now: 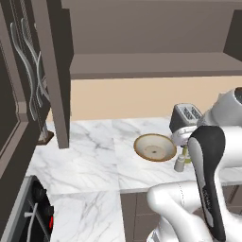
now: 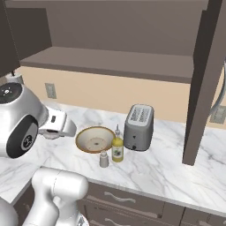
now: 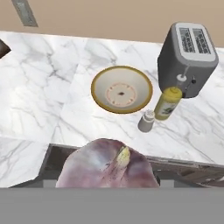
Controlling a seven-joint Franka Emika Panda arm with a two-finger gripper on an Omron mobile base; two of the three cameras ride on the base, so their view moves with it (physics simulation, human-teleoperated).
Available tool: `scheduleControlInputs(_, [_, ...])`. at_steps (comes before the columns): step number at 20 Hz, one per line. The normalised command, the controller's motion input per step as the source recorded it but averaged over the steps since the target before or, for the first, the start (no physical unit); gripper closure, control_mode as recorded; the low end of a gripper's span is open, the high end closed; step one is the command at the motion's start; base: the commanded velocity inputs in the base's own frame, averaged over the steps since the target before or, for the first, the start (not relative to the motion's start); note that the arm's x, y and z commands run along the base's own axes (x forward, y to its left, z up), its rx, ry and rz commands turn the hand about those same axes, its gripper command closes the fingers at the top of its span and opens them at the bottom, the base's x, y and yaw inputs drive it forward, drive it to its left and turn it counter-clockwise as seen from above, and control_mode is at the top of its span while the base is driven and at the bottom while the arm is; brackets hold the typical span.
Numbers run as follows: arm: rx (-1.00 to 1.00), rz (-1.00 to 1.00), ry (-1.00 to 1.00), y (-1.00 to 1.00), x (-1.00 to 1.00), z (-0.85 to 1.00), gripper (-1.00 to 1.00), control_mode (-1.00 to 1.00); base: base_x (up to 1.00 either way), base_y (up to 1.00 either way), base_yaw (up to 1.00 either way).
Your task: Retrieve the bottle and the shaker from the cabinet and place them next to the mixing bowl on the counter. Then add garlic from the fridge to the mixing bowl.
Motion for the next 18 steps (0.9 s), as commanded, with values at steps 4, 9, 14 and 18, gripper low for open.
scheduleControlInputs(4, [-0.08,-0.12,0.10,0.00,1.00,-0.11,1.00,-1.00,0.00,0.00,0.00])
scheduleControlInputs(9, [-0.01,-0.01,0.08,-0.05,0.59,-0.14,1.00,-1.00,0.00,0.00,0.00])
scheduleControlInputs(14, [0.06,0.05,0.05,-0.04,0.71,-0.79,1.00,-1.00,0.00,0.00,0.00])
scheduleControlInputs(18, [0.01,0.08,0.11,0.00,0.67,-0.70,1.00,-1.00,0.00,0.00,0.00])
